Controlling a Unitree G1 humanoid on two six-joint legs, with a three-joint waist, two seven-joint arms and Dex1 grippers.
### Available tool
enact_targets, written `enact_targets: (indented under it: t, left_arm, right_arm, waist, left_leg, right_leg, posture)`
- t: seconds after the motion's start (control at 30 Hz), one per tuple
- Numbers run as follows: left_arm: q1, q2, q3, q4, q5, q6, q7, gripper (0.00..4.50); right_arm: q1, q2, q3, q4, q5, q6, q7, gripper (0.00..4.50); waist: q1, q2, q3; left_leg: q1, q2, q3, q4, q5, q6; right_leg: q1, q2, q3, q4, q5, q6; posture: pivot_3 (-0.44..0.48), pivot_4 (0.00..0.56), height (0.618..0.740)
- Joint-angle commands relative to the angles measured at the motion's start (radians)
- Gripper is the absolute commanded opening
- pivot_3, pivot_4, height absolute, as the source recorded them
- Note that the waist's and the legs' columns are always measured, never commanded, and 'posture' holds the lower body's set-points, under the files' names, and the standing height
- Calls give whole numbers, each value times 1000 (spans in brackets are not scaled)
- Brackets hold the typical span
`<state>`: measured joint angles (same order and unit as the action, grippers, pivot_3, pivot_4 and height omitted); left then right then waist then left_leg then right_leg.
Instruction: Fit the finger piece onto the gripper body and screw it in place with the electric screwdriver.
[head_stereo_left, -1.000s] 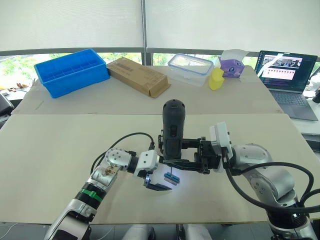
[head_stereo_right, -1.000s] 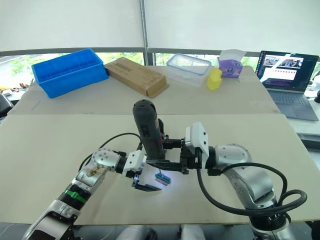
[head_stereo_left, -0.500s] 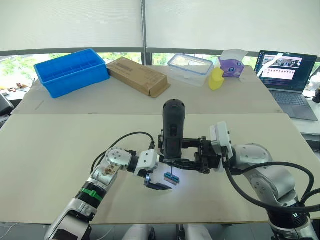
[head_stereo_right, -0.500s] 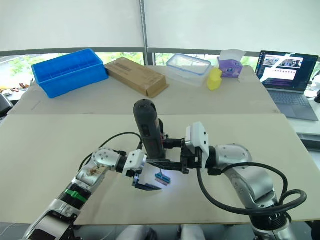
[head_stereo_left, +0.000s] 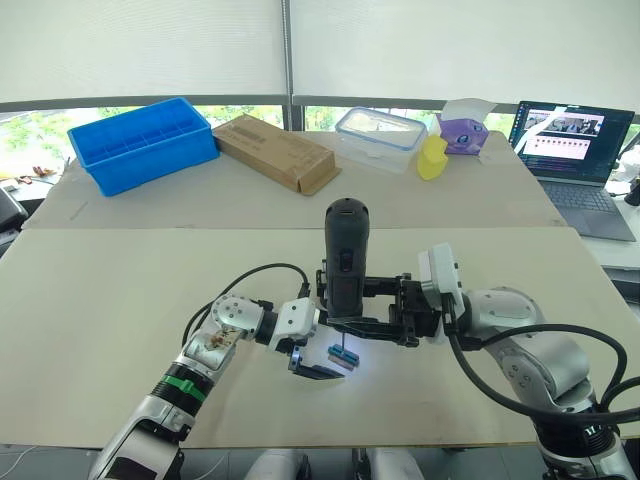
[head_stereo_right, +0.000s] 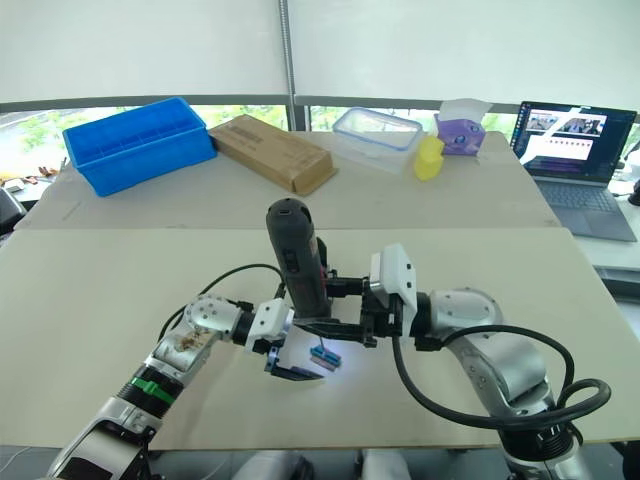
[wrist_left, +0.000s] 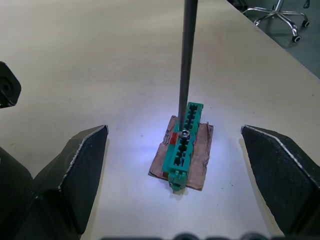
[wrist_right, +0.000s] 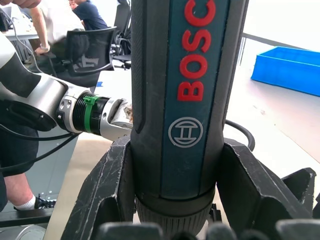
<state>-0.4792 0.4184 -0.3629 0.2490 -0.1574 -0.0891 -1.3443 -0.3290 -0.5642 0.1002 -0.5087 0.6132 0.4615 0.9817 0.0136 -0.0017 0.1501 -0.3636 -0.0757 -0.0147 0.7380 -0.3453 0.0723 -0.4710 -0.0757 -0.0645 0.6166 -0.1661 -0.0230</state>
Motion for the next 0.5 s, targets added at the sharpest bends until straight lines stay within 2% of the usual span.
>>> enact_targets:
  t: [0.03, 0.5]
  left_arm:
    - [-20, -6, 7, -9, -1, -20, 3, 4500]
    - [-24, -7, 5, -18, -2, -14, 3, 4500]
  right_arm:
    - [-11, -3, -19, -26, 27, -7, 3, 1919]
    - [-3, -11, -13, -25, 18, -13, 5, 1919]
  waist:
    - [0, 0, 0]
    - [0, 0, 0]
  left_leg:
    - [0, 0, 0, 0, 0, 0]
    - [0, 0, 0, 0, 0, 0]
  right_leg:
    - [0, 0, 0, 0, 0, 0]
    - [0, 0, 0, 0, 0, 0]
  posture:
    - [0, 150, 740]
    - [0, 150, 740]
